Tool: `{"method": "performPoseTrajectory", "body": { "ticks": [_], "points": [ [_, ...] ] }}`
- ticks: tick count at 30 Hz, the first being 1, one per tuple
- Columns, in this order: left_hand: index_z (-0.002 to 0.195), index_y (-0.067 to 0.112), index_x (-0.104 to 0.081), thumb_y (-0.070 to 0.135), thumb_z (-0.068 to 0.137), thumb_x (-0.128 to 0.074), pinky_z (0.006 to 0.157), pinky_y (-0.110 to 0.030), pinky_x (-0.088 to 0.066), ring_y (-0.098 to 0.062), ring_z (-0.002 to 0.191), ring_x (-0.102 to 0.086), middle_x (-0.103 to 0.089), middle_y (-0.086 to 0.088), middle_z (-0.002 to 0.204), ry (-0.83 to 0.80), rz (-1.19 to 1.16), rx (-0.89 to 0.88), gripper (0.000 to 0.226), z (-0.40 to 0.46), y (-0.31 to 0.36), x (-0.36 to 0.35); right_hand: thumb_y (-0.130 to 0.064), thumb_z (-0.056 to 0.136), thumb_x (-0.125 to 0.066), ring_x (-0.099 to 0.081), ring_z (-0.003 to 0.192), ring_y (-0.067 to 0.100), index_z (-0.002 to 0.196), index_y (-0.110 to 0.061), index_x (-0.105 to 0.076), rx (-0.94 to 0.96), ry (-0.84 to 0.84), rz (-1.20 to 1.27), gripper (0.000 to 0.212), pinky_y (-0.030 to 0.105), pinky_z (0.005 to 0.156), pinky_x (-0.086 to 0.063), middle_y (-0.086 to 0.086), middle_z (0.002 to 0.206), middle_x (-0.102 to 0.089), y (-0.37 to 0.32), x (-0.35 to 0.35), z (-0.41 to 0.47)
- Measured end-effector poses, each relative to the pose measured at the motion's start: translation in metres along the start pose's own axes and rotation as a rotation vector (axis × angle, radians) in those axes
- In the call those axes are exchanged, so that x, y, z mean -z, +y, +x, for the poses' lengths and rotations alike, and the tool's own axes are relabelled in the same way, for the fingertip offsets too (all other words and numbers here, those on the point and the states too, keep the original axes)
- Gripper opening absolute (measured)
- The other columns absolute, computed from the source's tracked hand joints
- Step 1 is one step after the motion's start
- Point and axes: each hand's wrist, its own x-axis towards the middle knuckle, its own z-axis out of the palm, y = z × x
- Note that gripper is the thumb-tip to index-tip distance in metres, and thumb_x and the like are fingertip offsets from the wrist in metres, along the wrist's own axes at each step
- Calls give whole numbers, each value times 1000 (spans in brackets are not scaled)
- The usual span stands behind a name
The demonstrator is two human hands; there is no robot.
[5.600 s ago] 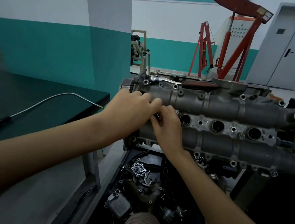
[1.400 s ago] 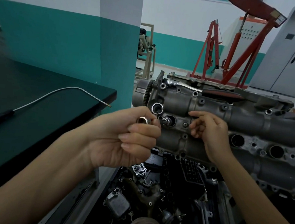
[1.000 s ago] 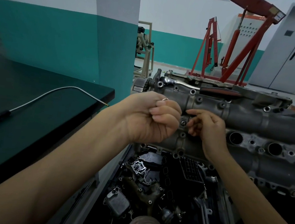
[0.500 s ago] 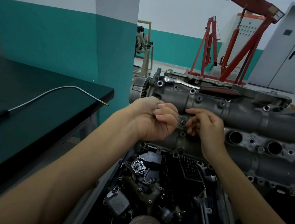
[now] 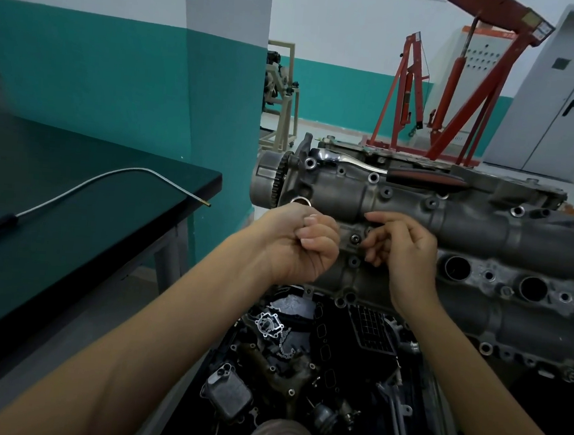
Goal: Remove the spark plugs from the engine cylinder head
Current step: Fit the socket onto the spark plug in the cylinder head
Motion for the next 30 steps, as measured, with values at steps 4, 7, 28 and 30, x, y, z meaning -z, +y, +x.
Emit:
{"method": "performPoseTrajectory", "body": {
  "ticks": [4, 7, 28, 30],
  "points": [
    [42, 13, -33, 0, 79, -28, 27, -12, -18, -8, 21, -23, -26, 3, 31, -8, -39, 20, 40, -6, 1, -5, 2, 90, -33, -48, 39, 8, 83, -10, -63, 7, -4, -9, 33, 17, 39, -37, -2, 49, -58, 1, 0, 0],
    [44, 13, -34, 2, 89, -22, 27, -13, -19, -9, 21, -24, -27, 3, 32, -33, -81, 23, 48, -9, 6, -8, 2, 89, -33, -48, 39, 8, 83, -10, -63, 15, 0, -12, 33, 17, 39, -37, -2, 49, -59, 1, 1, -1],
    [40, 14, -33, -2, 74, -28, 26, -12, -20, -6, 20, -23, -26, 5, 30, 19, -85, -32, 38, 4, -4, 3, 3, 89, -33, -47, 40, 8, 82, -10, -62, 68, 46, 40, 33, 17, 40, -36, -3, 49, -57, 4, -1, -3],
    [41, 14, -34, -2, 70, -28, 25, -12, -20, -6, 20, -23, -26, 5, 31, 39, -111, -40, 33, 2, -3, -1, 3, 89, -33, -46, 39, 7, 81, -10, -62, 69, 58, 28, 33, 16, 39, -35, -3, 48, -57, 4, -1, -2]
  ]
}}
